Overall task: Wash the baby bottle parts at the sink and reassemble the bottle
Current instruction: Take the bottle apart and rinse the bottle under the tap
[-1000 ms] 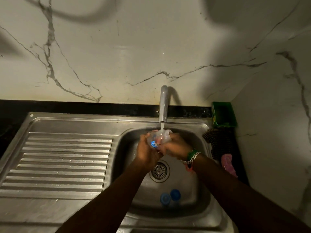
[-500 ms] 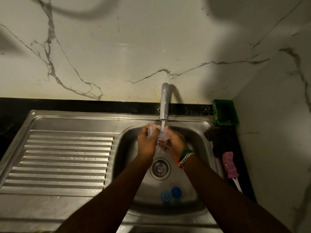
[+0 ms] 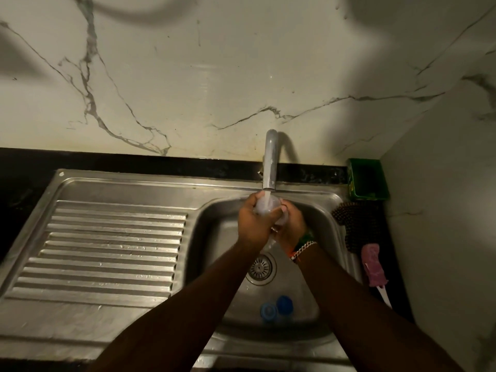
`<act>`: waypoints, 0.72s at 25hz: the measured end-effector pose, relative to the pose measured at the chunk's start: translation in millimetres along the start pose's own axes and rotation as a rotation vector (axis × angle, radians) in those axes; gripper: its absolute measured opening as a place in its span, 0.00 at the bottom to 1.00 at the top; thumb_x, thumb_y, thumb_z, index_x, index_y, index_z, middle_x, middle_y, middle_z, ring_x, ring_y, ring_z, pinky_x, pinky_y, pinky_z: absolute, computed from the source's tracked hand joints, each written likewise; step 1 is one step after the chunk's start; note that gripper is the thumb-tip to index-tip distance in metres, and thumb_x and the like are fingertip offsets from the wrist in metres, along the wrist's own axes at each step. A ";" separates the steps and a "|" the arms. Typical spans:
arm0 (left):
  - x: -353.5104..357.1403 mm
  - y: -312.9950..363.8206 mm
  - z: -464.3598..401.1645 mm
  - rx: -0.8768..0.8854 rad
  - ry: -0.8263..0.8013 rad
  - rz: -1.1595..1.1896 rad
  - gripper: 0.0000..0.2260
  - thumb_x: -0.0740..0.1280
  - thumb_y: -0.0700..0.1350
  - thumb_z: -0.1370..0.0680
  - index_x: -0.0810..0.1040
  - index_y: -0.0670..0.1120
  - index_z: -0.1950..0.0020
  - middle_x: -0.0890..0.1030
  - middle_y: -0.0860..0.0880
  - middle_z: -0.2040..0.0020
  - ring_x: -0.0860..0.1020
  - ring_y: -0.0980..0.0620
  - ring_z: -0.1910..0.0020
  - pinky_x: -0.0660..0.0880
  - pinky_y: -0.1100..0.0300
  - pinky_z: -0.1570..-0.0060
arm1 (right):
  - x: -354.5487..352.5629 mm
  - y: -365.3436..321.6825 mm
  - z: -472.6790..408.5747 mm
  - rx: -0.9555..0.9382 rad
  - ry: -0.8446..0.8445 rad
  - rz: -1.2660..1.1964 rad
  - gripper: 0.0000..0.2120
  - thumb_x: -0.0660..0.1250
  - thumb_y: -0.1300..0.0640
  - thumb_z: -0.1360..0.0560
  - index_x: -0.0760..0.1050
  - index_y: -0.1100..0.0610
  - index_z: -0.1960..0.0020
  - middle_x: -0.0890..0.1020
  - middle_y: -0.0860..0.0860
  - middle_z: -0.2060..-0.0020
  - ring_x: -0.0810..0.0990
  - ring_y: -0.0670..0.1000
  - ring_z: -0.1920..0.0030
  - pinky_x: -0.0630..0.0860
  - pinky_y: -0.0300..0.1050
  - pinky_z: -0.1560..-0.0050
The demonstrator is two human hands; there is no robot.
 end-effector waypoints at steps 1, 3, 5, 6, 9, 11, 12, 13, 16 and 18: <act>-1.2 -1.0 1.1 0.006 0.010 -0.004 0.19 0.76 0.41 0.25 0.76 0.48 0.36 0.82 0.51 0.44 0.83 0.51 0.46 0.81 0.66 0.59 | 0.6 -3.3 2.9 -0.021 -0.014 0.056 0.19 0.69 0.43 0.24 0.78 0.54 0.39 0.82 0.63 0.41 0.85 0.58 0.46 0.81 0.57 0.44; -4.8 -4.1 3.7 0.041 -0.002 0.001 0.19 0.76 0.43 0.25 0.77 0.48 0.35 0.83 0.49 0.42 0.84 0.50 0.44 0.83 0.61 0.54 | -0.6 -15.0 2.6 -0.046 -0.048 0.171 0.19 0.68 0.43 0.23 0.78 0.56 0.39 0.84 0.59 0.45 0.84 0.57 0.45 0.81 0.56 0.42; -10.2 -7.7 6.0 0.065 -0.034 0.018 0.20 0.75 0.44 0.24 0.77 0.47 0.33 0.83 0.47 0.40 0.84 0.49 0.43 0.84 0.54 0.50 | 6.4 -23.5 8.9 -0.032 -0.090 0.245 0.15 0.63 0.47 0.18 0.77 0.57 0.40 0.83 0.56 0.50 0.83 0.55 0.51 0.80 0.53 0.50; -14.4 -8.7 4.9 0.060 -0.022 0.031 0.19 0.74 0.44 0.23 0.77 0.47 0.33 0.83 0.46 0.40 0.84 0.48 0.43 0.84 0.52 0.49 | 10.4 -23.6 9.4 -0.044 -0.112 0.304 0.15 0.61 0.49 0.17 0.75 0.58 0.37 0.83 0.57 0.48 0.83 0.56 0.51 0.80 0.52 0.53; -31.5 -9.2 -5.1 -0.062 0.099 0.154 0.16 0.70 0.46 0.20 0.77 0.47 0.33 0.83 0.44 0.40 0.84 0.45 0.44 0.83 0.48 0.47 | 21.0 -22.0 16.2 -0.166 -0.174 0.395 0.17 0.65 0.59 0.19 0.72 0.62 0.32 0.79 0.64 0.37 0.82 0.60 0.46 0.81 0.50 0.52; -32.8 -6.9 -7.2 -0.100 0.062 0.220 0.15 0.69 0.45 0.19 0.77 0.45 0.34 0.84 0.43 0.41 0.85 0.44 0.45 0.83 0.47 0.47 | 22.9 -18.4 16.1 -0.200 -0.196 0.507 0.15 0.66 0.60 0.19 0.73 0.60 0.34 0.78 0.64 0.34 0.81 0.58 0.45 0.80 0.52 0.49; -31.3 -5.4 -4.6 -0.093 0.025 0.231 0.14 0.68 0.45 0.19 0.77 0.44 0.34 0.84 0.42 0.41 0.85 0.43 0.45 0.83 0.46 0.47 | 23.0 -19.6 17.0 -0.224 -0.145 0.607 0.13 0.65 0.57 0.18 0.74 0.58 0.35 0.78 0.63 0.34 0.80 0.57 0.44 0.79 0.52 0.46; -30.1 -7.2 -1.6 -0.087 -0.011 0.224 0.13 0.67 0.45 0.19 0.77 0.44 0.34 0.84 0.42 0.41 0.84 0.42 0.44 0.82 0.46 0.46 | 21.3 -23.2 18.2 -0.288 -0.076 0.692 0.11 0.64 0.55 0.18 0.76 0.56 0.37 0.79 0.62 0.37 0.81 0.56 0.44 0.79 0.50 0.47; -26.2 -15.4 5.4 -0.115 -0.066 0.227 0.14 0.65 0.44 0.17 0.75 0.42 0.32 0.82 0.41 0.39 0.84 0.43 0.43 0.83 0.51 0.50 | 16.0 -33.8 31.0 -0.349 0.036 0.484 0.05 0.64 0.53 0.18 0.78 0.54 0.48 0.82 0.56 0.52 0.82 0.50 0.57 0.78 0.42 0.61; -27.7 -15.6 2.3 -0.175 -0.012 0.264 0.14 0.64 0.46 0.16 0.76 0.42 0.34 0.83 0.41 0.40 0.85 0.44 0.45 0.82 0.55 0.53 | 17.5 -31.2 33.5 -0.354 -0.090 0.575 0.07 0.64 0.54 0.18 0.76 0.54 0.42 0.82 0.53 0.52 0.81 0.48 0.57 0.77 0.40 0.64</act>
Point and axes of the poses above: each hand's wrist, its own z-axis away from the middle knuckle, its own x-axis out of the palm, y = z × x, the point moved 5 cm from there along -z, towards the middle knuckle
